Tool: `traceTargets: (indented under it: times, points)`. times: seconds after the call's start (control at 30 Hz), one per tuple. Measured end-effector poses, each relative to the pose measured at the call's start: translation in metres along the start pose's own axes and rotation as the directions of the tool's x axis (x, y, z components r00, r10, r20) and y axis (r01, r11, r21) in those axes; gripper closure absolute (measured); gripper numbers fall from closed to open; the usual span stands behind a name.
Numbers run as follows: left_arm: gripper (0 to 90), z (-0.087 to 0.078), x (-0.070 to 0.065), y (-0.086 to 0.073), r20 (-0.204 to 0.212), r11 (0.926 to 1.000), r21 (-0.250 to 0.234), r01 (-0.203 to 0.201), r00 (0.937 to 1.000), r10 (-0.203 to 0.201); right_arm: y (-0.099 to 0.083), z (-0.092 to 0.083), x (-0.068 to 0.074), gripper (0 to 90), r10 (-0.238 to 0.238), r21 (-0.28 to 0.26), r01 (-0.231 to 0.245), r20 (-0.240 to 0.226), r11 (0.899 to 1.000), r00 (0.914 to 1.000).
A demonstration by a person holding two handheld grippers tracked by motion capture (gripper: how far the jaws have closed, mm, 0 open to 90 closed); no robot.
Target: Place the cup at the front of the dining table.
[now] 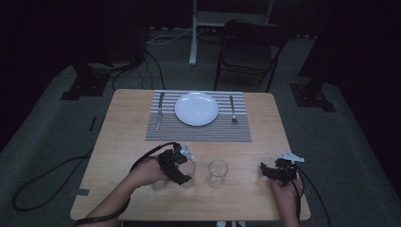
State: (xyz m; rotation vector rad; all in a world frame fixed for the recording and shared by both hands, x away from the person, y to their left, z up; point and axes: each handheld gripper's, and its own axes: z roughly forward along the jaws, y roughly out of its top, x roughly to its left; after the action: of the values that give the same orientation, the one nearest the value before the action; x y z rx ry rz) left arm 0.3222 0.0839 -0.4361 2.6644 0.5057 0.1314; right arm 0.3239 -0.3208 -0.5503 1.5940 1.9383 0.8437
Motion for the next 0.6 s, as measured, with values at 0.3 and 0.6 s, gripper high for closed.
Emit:
traceTargets:
  times: [0.3, 0.6]
  points:
    - [29.4, -0.009, 0.009, 0.007, -0.014, 0.9984, -0.049, 0.027, 0.9995, -0.028, 0.000, 0.000, 0.000, 14.1, -0.001, -0.001, 0.001, 0.000, 1.000, 1.0000]
    - [29.4, -0.019, 0.027, 0.012, -0.047, 0.9911, -0.100, 0.088, 0.9946, -0.093, 0.000, 0.000, 0.000, 14.1, 0.001, 0.000, -0.001, 0.000, 1.000, 1.0000]
